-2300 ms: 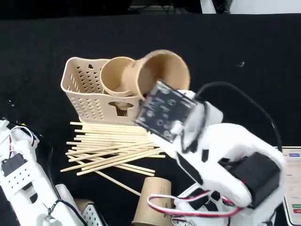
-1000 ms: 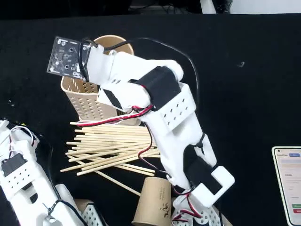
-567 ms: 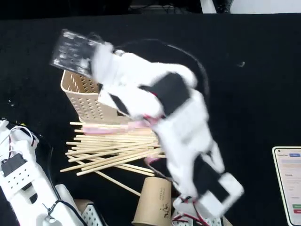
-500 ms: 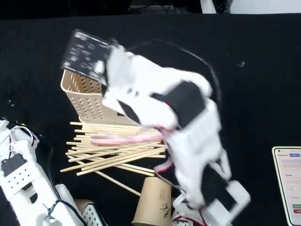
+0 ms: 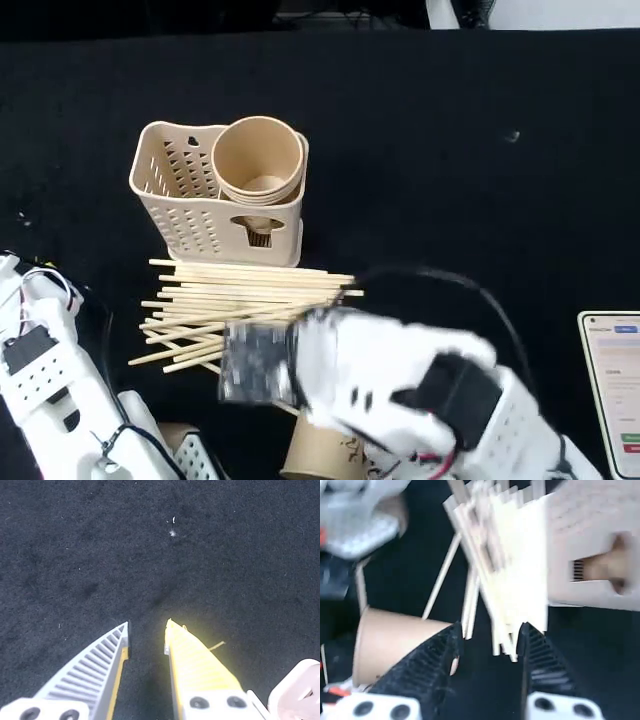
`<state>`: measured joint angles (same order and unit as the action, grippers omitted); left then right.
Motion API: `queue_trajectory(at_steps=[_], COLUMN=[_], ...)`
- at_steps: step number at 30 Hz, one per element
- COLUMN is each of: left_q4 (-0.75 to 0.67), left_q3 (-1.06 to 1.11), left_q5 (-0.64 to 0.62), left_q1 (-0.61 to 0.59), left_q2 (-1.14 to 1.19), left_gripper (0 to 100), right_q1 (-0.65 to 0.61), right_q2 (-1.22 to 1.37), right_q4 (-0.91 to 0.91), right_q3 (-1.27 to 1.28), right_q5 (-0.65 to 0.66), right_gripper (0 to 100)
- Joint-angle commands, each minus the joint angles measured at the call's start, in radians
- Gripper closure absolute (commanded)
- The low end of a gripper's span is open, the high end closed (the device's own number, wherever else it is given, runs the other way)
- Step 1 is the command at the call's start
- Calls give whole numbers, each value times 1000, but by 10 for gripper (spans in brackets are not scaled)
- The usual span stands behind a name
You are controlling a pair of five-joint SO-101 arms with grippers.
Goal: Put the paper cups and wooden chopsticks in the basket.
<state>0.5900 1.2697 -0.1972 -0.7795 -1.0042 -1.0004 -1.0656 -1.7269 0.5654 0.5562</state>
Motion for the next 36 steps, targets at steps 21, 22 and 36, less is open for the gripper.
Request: queue_trajectory(at_steps=[21,22,36], left_q4=[-17,-17,-17], left_q3=[-102,-105,-105], left_q5=[-140,-140,-138], left_q1=[-216,-223,-211], left_q2=[-5,-5,-5], left_gripper=[873,873,873], right_q1=[-359,-359,-252], right_q2=[-48,-39,565], right_q4=[147,149,101], right_q3=[297,295,134], right_q5=[-307,-307,-279], right_gripper=[814,814,793])
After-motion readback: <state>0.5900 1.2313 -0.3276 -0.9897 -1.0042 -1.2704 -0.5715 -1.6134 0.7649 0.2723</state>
